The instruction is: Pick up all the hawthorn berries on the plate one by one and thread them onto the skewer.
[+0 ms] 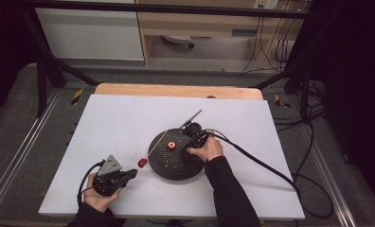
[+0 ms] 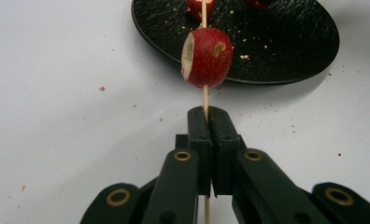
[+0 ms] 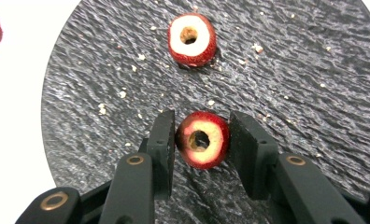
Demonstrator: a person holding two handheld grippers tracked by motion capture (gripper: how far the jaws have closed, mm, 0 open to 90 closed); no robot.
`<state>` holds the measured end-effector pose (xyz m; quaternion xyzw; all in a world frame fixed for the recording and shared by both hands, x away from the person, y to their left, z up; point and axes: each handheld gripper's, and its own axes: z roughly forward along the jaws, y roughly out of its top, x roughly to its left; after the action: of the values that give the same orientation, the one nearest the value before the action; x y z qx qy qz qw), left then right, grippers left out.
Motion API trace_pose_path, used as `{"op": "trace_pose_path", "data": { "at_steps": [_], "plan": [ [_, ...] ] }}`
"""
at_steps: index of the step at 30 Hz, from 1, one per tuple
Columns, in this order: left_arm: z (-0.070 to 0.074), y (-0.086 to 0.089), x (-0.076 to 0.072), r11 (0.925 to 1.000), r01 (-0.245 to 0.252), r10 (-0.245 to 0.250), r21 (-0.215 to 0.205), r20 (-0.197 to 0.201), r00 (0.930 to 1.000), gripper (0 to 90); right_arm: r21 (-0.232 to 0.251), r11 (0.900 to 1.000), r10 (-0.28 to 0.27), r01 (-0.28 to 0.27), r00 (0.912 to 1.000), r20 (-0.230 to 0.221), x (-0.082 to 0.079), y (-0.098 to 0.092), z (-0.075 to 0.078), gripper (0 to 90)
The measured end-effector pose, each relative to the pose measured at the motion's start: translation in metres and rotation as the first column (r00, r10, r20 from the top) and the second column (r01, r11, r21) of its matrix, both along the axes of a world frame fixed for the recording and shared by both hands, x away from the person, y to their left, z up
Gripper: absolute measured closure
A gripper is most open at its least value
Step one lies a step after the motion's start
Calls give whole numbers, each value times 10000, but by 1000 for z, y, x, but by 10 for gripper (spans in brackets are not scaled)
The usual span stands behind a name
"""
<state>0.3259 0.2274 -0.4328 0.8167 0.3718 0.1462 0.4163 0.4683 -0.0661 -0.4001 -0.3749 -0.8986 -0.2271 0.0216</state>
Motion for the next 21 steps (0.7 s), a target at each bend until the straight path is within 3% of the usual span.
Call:
{"op": "trace_pose_path", "data": {
  "at_steps": [21],
  "plan": [
    [2, 0, -2, 9998, -70, 70, -202, -7, 10000, 884, 981, 9950, -213, 161, 9984, 515, -13, -7, 22, 629]
  ]
}}
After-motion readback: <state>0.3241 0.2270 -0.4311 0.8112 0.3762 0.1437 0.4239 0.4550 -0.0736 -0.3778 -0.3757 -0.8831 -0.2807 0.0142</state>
